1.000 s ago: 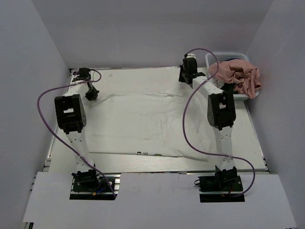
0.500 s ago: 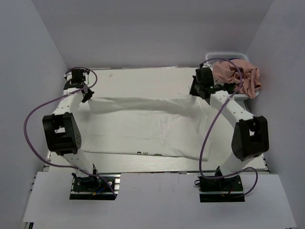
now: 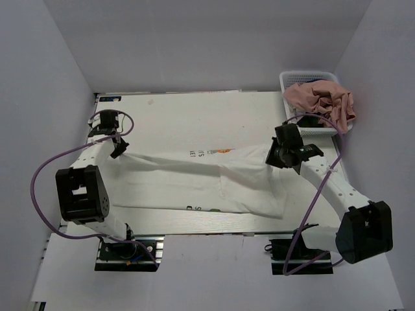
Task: Fold and stack the t-shirts
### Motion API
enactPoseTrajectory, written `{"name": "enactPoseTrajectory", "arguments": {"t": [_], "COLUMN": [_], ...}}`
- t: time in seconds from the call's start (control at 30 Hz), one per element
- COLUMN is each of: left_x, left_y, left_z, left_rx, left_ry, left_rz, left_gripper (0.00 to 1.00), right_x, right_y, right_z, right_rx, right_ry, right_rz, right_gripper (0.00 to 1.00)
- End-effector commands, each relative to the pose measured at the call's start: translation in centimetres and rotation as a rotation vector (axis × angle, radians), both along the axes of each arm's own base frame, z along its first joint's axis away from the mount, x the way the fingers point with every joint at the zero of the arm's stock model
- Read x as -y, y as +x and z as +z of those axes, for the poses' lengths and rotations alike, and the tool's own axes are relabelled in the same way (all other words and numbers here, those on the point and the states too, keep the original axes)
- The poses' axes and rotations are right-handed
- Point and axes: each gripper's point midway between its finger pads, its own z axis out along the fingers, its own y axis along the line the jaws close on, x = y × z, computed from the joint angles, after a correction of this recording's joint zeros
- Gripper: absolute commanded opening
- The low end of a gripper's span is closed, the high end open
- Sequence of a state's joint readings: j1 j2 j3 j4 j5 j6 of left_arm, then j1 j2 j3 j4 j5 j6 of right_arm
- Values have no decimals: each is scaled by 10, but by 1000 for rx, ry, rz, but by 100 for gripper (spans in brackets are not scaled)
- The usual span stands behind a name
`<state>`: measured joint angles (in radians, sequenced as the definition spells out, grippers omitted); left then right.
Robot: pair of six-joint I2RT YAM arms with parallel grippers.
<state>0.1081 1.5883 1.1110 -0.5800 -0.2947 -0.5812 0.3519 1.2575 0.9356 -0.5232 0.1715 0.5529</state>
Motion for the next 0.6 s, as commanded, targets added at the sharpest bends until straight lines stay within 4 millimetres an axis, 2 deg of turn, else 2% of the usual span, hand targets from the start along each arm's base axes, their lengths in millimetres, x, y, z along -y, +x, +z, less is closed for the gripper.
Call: {"name": "enactPoseTrajectory", "arguments": {"t": [0.0,0.1,0.13,0.17,0.2,0.23,0.27,0.3,0.33,0.37,0.4,0.47,0.53,0.57], "left_x": [-1,-3,-4,-7,-8,-10,-11,-13,-13,-13,-12,-3,4,14], "left_y": [-14,-30,-37,-41,-48,-51,-52,-50,-57,-56,-49,-42,-28,-26], "left_z": [10,4,-1,1,2,5,9,18,25,30,44,52,65,58], "left_rx": [27,-5,-21,-22,-39,-53,-52,-39,-56,-49,-13,22,117,121], "left_ry": [0,2,-1,8,13,26,23,24,28,23,13,-31,-64,-102], "left_rz": [60,109,147,170,188,194,230,251,268,278,274,227,177,120], "left_gripper": [0,0,9,18,51,64,76,87,99,99,99,99,99,99], "right_x": [5,1,1,-1,-2,-1,-1,9,15,25,29,21,9,-1], "right_y": [-33,-51,-59,-63,-77,-81,-85,-87,-89,-89,-81,-62,-52,-37], "right_z": [-14,-30,-38,-41,-50,-52,-53,-53,-52,-52,-43,-25,-18,-14], "right_rx": [-92,-150,-178,-194,-235,-250,-254,-265,-271,-270,-241,-166,-124,-65], "right_ry": [21,45,45,50,54,52,39,-6,-34,-83,-104,-90,-46,-16], "right_rz": [-33,-12,-3,21,42,42,70,46,33,11,-6,16,62,80], "right_gripper": [0,0,9,22,34,45,62,66,70,84,89,90,90,90]}}
